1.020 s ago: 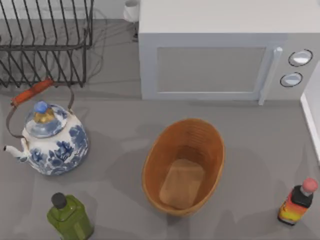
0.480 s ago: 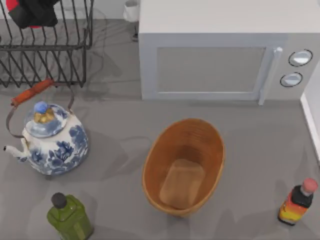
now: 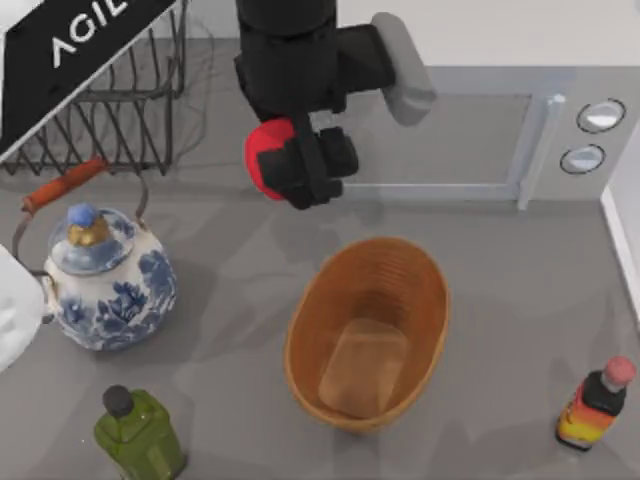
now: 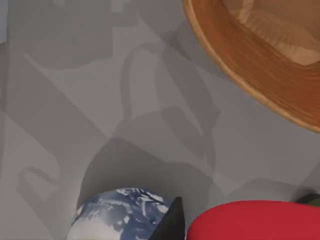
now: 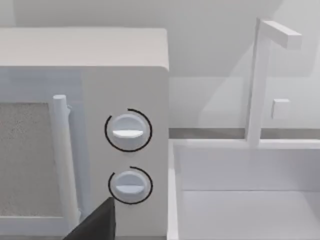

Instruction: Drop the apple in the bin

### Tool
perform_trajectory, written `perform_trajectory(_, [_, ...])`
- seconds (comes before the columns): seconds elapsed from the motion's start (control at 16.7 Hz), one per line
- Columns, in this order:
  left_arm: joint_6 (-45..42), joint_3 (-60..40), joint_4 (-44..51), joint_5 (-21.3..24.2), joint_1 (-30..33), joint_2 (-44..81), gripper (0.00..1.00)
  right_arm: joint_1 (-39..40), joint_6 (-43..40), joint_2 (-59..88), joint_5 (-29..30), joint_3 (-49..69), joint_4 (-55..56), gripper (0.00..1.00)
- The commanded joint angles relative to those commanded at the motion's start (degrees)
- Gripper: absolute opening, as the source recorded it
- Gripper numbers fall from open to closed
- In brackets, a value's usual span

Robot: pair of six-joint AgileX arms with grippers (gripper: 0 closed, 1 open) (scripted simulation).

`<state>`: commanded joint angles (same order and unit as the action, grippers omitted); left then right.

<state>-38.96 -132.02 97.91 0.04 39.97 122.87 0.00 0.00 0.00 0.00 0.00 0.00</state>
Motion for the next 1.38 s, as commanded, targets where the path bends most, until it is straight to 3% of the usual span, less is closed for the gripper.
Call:
perform_trajectory(0.18, [0.0, -5.3, 3.2, -3.4, 9.9, 7.9, 0.0, 0.0, 0.0, 0.0, 0.0, 0.0, 0.0, 1.0])
perform_trajectory(0.36, [-0.3, -9.2, 5.0, -5.8, 14.9, 12.8, 0.0, 0.0, 0.0, 0.0, 0.0, 0.0, 0.0, 1.0])
perform_trajectory(0.84, [-0.5, -8.8, 4.5, -6.0, 15.3, 13.1, 0.0, 0.0, 0.0, 0.0, 0.0, 0.0, 0.0, 1.0])
perform_trajectory(1.38, [-1.3, 11.4, -10.7, -6.0, 14.3, 7.7, 0.0, 0.0, 0.0, 0.0, 0.0, 0.0, 0.0, 1.0])
